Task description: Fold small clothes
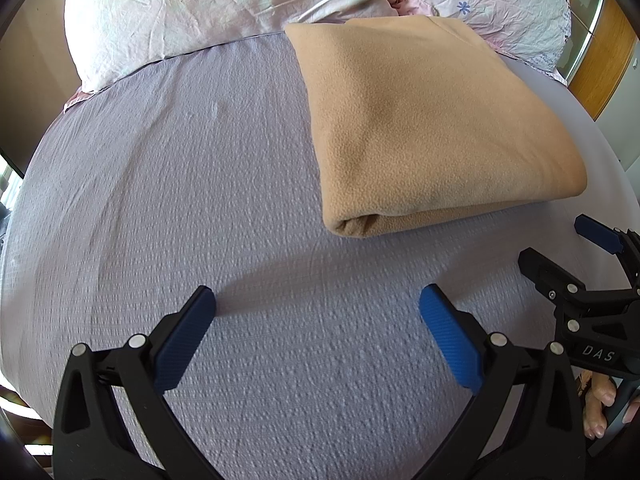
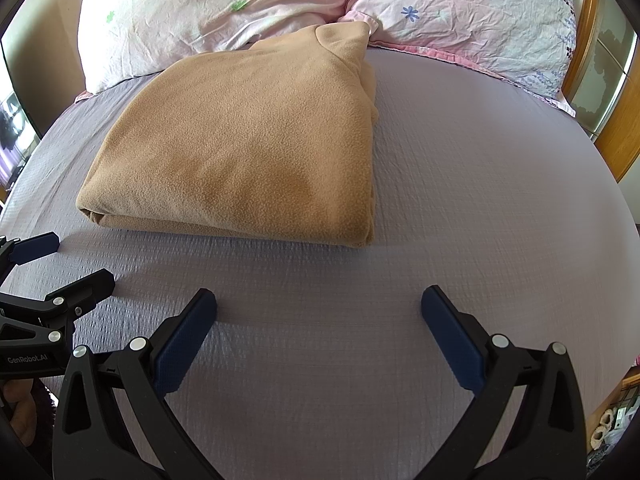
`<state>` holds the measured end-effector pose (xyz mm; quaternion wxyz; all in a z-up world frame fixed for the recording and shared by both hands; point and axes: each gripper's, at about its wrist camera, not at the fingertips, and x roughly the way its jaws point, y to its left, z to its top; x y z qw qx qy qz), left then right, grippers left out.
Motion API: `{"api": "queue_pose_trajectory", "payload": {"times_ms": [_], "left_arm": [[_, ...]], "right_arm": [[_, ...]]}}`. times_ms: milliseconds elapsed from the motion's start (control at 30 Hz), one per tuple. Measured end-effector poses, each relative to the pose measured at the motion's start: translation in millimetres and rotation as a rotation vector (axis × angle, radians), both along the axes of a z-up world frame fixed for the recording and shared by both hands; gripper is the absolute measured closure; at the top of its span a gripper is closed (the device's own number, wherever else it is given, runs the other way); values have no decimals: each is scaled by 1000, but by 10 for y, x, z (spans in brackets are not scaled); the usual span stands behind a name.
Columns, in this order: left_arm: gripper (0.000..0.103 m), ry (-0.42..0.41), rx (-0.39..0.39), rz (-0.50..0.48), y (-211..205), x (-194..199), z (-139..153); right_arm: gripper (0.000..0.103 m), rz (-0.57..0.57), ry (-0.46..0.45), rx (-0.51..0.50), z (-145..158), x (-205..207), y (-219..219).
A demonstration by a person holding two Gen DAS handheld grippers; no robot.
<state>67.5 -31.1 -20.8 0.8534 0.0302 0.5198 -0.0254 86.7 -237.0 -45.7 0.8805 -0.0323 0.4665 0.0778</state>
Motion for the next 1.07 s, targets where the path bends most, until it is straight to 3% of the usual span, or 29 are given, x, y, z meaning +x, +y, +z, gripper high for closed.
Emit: {"api": "queue_pose_trajectory", "payload": {"times_ms": [1067], "left_arm": [[2, -21, 1, 7, -13, 1, 4]], "right_arm": [[1, 1, -1, 0, 2, -2, -4]]}}
